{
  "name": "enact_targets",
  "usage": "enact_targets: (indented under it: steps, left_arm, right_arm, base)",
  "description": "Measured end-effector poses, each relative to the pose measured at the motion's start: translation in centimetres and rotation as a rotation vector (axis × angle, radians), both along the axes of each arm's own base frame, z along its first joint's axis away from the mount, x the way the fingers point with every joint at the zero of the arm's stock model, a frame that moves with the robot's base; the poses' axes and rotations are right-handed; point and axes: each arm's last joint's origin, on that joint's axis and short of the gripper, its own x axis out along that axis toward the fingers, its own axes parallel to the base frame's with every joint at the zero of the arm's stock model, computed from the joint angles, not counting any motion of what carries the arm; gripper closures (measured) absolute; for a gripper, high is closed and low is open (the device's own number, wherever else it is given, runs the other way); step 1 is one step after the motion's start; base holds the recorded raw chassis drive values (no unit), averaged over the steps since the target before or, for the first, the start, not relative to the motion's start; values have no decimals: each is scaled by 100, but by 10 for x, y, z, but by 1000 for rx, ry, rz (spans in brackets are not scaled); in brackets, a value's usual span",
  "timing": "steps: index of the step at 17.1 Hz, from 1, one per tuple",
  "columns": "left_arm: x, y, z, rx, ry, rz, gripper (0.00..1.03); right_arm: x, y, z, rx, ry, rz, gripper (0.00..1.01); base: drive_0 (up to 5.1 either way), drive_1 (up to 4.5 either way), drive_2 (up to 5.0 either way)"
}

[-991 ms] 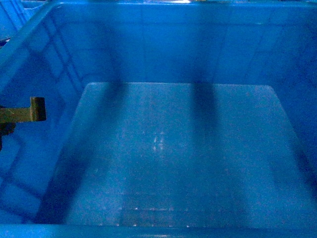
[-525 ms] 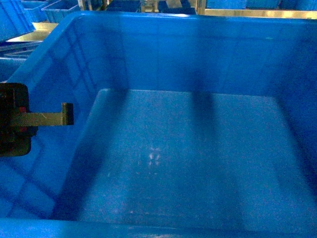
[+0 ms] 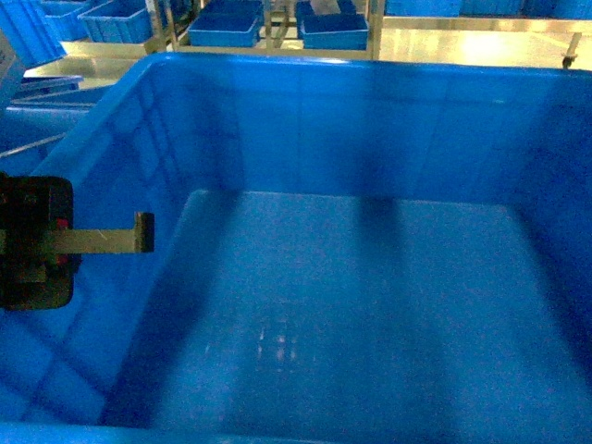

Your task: Place box next to blue box on left shelf

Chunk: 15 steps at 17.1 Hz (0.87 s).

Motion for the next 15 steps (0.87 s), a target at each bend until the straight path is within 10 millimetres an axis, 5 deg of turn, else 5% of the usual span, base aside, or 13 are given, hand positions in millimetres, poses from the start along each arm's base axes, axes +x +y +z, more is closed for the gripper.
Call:
enact_targets:
  steps: [4,6,10,12,15]
  left_arm:
    - [1,0,-1,-7,16,13,84]
    - [2,-1,0,-12,-5,21,75]
    - [5,-1,12,-38,-97,43,55]
    - [4,4,33,-34,-218,121,36]
    - [1,6,59,-42,-315,150,3]
  right_arm:
    - [-1,0,0,-6,21,-2,80]
    - [-1,-1,2,-1,24,-8,80]
    - [-5,-4,5,-11,30,-23,63]
    - [-8,-6,16,-46,-14,-61,44]
    - [-12,-10,66,-71,-203,-141,7]
  base:
    - [0,0,0]
    - [0,0,0]
    - [0,0,0]
    - [0,0,0]
    - [0,0,0]
